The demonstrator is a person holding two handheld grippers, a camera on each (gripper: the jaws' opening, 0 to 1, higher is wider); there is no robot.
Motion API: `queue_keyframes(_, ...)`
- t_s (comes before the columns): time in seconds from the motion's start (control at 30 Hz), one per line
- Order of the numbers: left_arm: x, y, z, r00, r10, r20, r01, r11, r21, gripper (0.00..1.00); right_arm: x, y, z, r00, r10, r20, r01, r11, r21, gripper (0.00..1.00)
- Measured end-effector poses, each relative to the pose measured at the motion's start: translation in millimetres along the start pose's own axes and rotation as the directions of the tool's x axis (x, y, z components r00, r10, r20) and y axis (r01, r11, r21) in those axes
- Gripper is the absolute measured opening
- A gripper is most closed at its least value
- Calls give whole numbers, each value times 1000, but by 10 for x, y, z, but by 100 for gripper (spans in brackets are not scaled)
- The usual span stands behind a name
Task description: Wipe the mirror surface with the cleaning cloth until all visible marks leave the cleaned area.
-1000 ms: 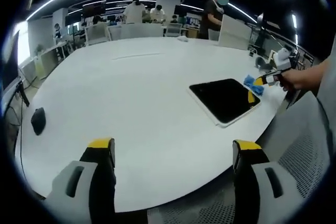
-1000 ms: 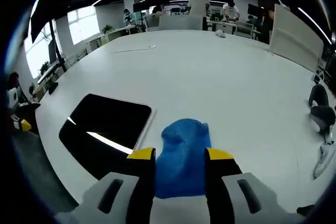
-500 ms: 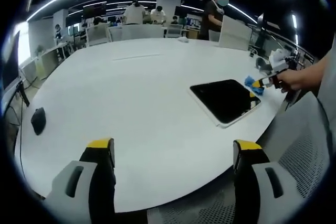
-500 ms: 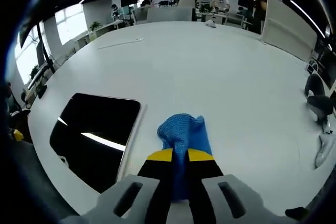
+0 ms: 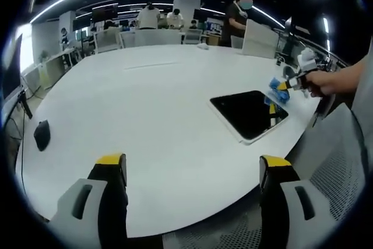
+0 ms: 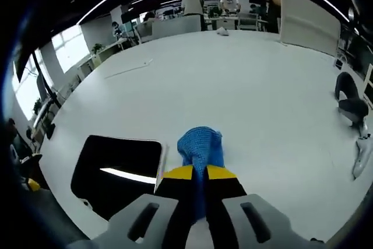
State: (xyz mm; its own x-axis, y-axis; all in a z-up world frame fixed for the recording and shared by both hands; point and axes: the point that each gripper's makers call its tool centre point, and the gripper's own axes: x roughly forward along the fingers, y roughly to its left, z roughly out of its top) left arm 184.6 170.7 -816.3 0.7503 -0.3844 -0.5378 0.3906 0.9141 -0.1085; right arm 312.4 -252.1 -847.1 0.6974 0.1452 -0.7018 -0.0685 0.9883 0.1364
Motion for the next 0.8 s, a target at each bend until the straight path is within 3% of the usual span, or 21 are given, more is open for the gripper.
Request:
queue_keyframes(0.2, -14, -31, 33, 1000, 1, 7, -1, 1000, -4, 95, 9, 255, 230, 999, 40, 12, -40, 999, 6, 1)
queue_keyframes(0.5, -7, -7, 27, 1000, 0, 14, 0, 1000, -10, 94, 191, 574, 157, 996, 69, -57, -71, 997, -35, 1)
queue_keyframes(0.8, -20, -35, 47, 1000, -1, 14, 2, 1000, -12, 92, 354, 673, -69, 990, 71, -118, -74, 997, -22, 1)
